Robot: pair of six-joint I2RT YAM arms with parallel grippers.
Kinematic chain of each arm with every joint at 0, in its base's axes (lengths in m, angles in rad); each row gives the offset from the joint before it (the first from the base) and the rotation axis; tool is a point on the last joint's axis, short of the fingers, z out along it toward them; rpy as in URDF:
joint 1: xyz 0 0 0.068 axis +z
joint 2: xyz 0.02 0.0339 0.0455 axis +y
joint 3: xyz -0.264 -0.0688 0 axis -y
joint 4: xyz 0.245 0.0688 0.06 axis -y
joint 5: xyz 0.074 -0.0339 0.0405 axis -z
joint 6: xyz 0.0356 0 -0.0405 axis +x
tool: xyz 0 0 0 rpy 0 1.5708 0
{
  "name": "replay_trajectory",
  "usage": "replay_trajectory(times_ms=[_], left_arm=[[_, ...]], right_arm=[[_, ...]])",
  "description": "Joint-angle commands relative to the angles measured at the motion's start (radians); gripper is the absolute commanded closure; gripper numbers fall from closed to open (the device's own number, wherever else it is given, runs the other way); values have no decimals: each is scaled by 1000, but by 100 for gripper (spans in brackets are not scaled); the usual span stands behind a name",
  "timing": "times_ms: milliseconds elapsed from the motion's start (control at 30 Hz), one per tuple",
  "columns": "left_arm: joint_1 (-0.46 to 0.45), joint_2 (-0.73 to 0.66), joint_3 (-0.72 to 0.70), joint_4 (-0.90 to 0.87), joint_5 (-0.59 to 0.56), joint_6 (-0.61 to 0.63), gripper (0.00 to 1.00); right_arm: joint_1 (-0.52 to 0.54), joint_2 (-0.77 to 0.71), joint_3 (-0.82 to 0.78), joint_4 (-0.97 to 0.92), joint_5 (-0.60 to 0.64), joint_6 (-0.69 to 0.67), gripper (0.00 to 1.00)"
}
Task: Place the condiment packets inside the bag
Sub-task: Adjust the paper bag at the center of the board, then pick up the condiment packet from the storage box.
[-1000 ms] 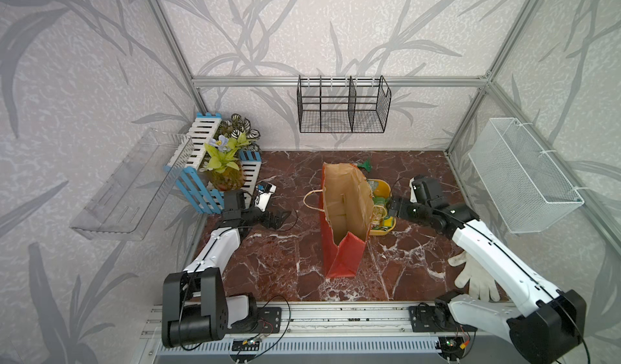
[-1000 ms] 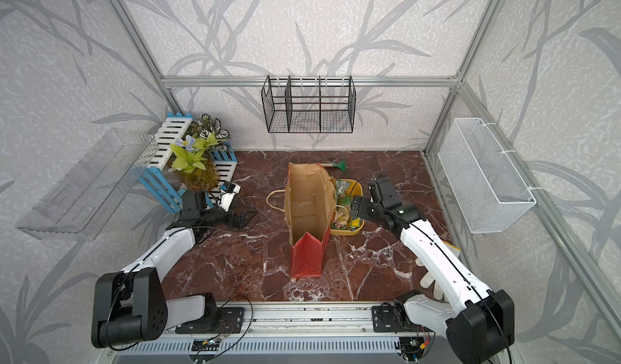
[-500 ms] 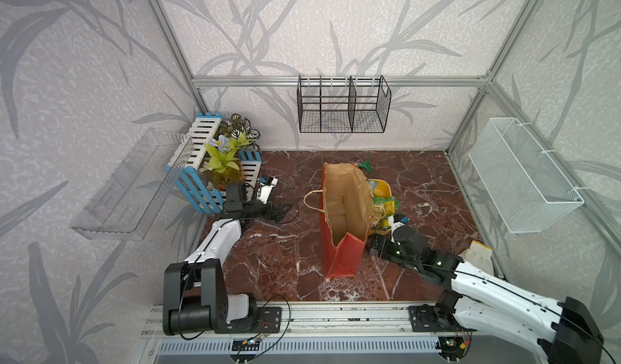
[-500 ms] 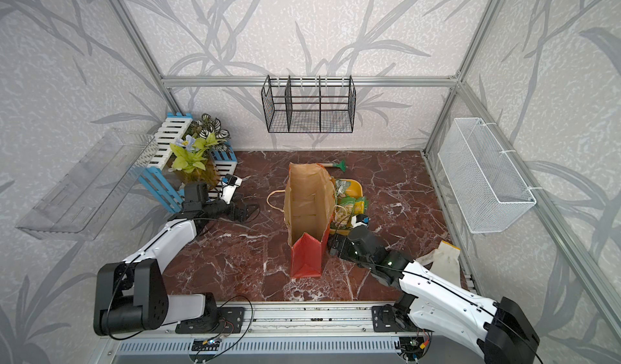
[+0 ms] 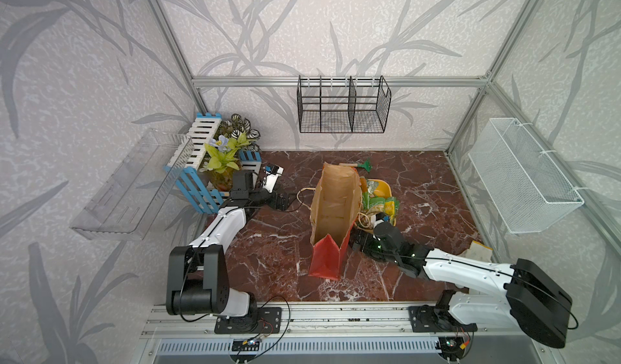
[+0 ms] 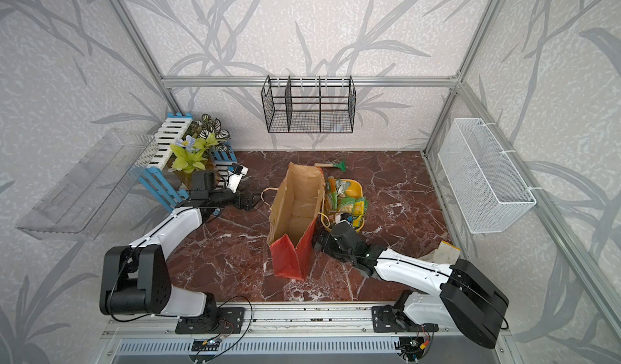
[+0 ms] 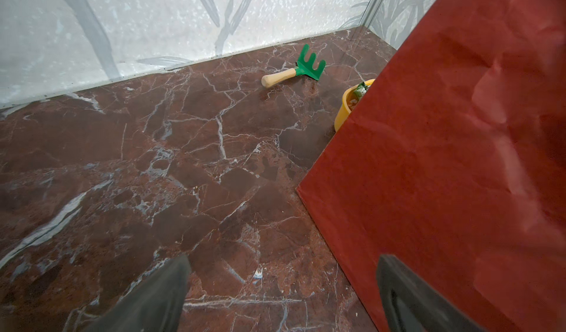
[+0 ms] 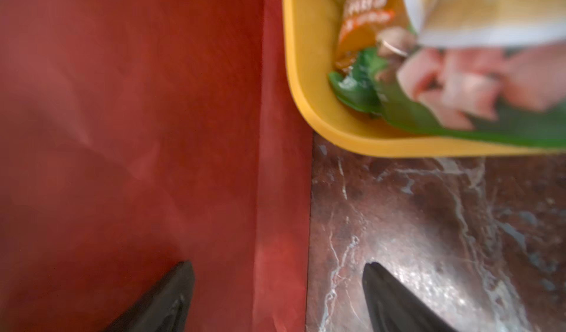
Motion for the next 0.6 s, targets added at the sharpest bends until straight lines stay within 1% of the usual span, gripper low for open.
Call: replay_trajectory(times_ms=[0,67,100,133,167,200,233,267,300,333,433,500,567], left_arm=[[5,3,32,-5,-13,-5,0],[30,1,24,-20,7,2,0],[49,2,16,-20,21,-2,0],[70,4,9,-24,38,3,0],[89,9,9,-47,54,23,0],[106,17,14,-80,66,59,0],[128,21,14,-128,88,100,0],[148,20,7,-145,109,116,0],[169,18,-12,-145,129,118,0],[188,7,-31,-132,144,113,0],[239,-19,-71,-114,178,116,0],[266,-39,-94,-118,200,124,0],[285,-65,-125,-120,208,133,0]], right_arm=[[2,-118,76,-195,85,2,10],[-3,-229,113,-351,203,-18,10],[-17,-281,115,-393,243,-39,10],[-45,-326,114,-422,259,-68,10],[-85,-358,116,-445,251,-105,11],[-166,-365,131,-471,205,-158,11],[-234,-347,151,-486,154,-202,12],[-325,-296,184,-486,70,-264,12],[-363,-261,203,-483,34,-301,12],[-418,-186,244,-483,-6,-360,12],[-453,-47,315,-422,1,-519,12],[-460,20,347,-367,-65,-615,12],[-463,52,399,-374,-140,-669,13]])
